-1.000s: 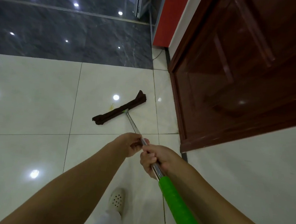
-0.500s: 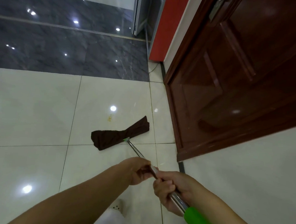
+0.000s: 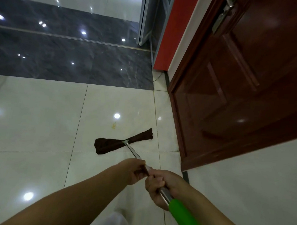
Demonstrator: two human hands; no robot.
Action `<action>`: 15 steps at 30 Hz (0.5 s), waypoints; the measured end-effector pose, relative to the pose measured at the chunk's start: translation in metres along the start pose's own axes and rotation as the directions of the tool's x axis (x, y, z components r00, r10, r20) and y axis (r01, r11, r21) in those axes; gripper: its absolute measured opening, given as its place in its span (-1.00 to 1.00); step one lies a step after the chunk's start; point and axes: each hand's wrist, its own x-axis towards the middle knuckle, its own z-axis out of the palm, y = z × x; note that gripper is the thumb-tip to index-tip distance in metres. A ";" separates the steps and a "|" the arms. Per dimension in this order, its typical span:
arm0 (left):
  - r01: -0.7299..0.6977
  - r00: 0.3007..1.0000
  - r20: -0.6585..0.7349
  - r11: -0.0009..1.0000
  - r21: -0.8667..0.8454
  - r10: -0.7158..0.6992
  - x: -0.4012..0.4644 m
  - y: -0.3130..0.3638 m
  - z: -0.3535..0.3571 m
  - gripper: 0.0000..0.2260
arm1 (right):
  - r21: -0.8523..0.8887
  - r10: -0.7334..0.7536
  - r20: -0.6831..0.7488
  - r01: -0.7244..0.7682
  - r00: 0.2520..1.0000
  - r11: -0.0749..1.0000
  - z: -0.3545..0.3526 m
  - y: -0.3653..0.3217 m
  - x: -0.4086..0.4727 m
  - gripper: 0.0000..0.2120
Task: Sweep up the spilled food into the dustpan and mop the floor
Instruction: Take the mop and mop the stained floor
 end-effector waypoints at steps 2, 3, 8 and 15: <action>-0.003 1.000 -0.030 1.000 -0.025 0.002 0.008 0.005 -0.007 -0.77 | 0.012 -0.007 -0.011 0.007 1.000 1.000 0.003 0.000 0.014 -0.91; -0.006 0.999 -0.037 1.000 -0.023 0.005 0.011 0.008 -0.009 -0.78 | 0.008 -0.004 -0.012 0.004 1.000 1.000 0.005 -0.001 0.020 -0.87; -0.034 0.998 -0.056 0.999 0.016 0.035 0.024 0.027 -0.014 -0.79 | -0.015 0.003 -0.045 -0.004 0.999 1.000 0.015 -0.011 0.041 -0.80; -0.029 1.000 0.001 0.999 -0.044 0.029 0.051 0.067 -0.014 -0.80 | -0.064 -0.048 -0.042 0.045 0.998 0.997 0.035 -0.040 0.077 -0.83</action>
